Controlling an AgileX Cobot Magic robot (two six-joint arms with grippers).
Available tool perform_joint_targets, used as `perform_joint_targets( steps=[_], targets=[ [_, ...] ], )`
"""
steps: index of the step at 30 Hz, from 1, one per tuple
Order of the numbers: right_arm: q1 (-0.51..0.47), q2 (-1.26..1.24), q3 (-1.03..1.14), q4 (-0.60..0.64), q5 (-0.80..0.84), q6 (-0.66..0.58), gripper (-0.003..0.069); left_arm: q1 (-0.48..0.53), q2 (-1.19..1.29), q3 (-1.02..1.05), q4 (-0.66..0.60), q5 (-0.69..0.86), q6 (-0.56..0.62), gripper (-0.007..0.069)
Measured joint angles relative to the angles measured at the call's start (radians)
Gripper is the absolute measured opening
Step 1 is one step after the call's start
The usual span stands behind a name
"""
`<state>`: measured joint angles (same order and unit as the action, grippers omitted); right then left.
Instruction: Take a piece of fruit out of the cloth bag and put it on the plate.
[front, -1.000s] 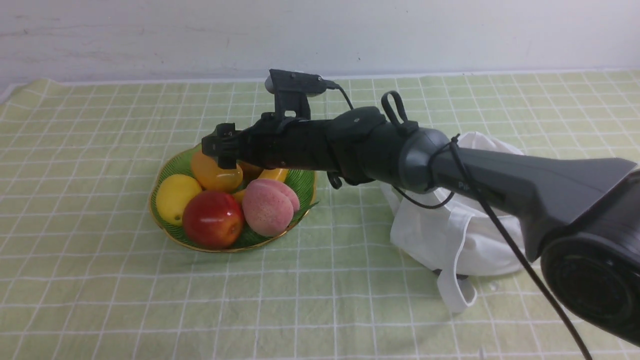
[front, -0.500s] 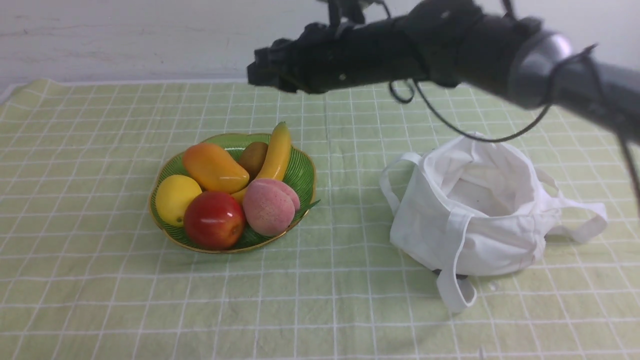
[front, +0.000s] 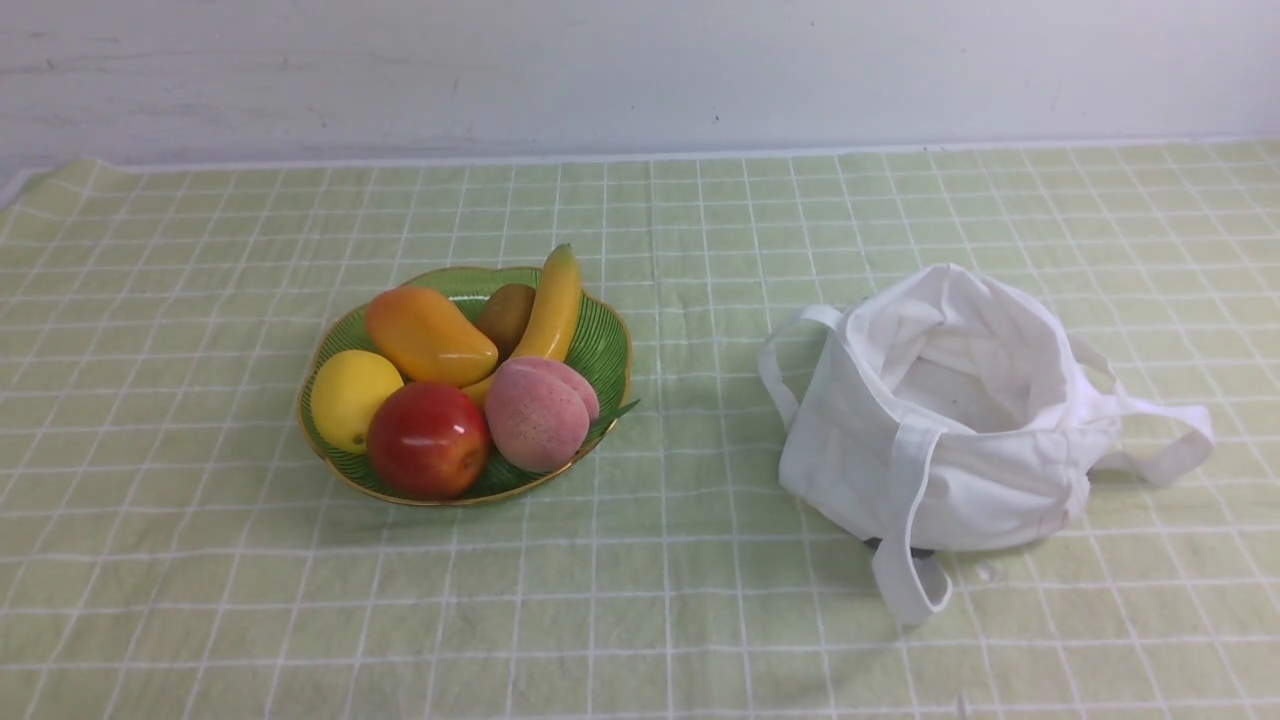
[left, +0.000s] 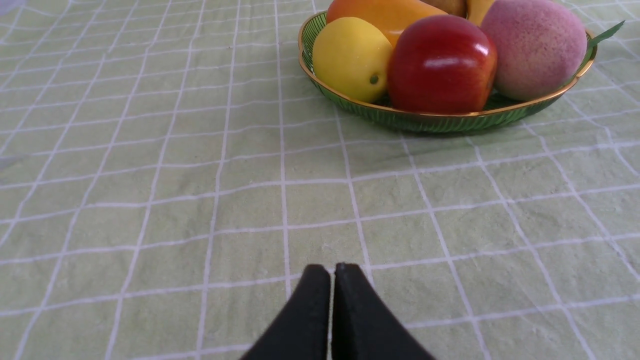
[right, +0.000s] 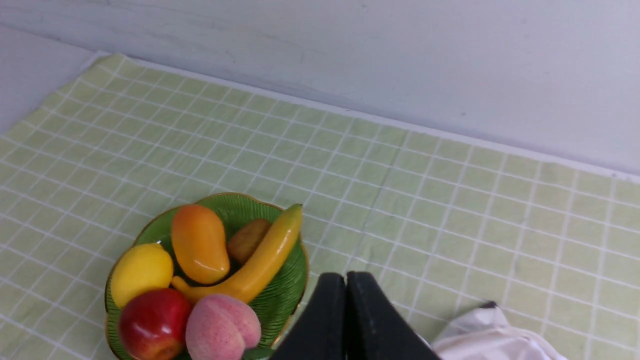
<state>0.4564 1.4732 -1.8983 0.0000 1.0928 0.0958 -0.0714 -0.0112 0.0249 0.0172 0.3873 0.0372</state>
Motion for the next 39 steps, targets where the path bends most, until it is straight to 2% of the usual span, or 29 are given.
perform_joint_targets(
  steps=[6, 11, 17, 25, 31, 39],
  targets=[
    [0.000, -0.171, 0.028, -0.079, 0.151, 0.042, -0.0010, 0.000, 0.000, 0.000, 0.000, 0.000, 0.000, -0.0008],
    [0.000, -0.399, 0.243, -0.093, 0.120, 0.059, -0.0010, 0.000, 0.000, 0.000, 0.000, 0.000, 0.000, -0.0008],
    [0.000, -0.764, 0.691, -0.085, -0.110, 0.105, -0.0010, 0.000, 0.000, 0.000, 0.000, 0.000, 0.000, -0.0008],
    [0.000, -1.160, 1.135, 0.006, -0.436, 0.108, -0.0010, 0.000, 0.000, 0.000, 0.000, 0.000, 0.000, -0.0008],
    [0.000, -1.276, 1.289, 0.053, -0.494, 0.106, -0.0010, 0.000, 0.000, 0.000, 0.000, 0.000, 0.000, -0.0008],
    [0.000, -1.300, 1.355, -0.041, -0.536, 0.059, -0.0010, 0.000, 0.000, 0.000, 0.000, 0.000, 0.000, -0.0008]
  ],
)
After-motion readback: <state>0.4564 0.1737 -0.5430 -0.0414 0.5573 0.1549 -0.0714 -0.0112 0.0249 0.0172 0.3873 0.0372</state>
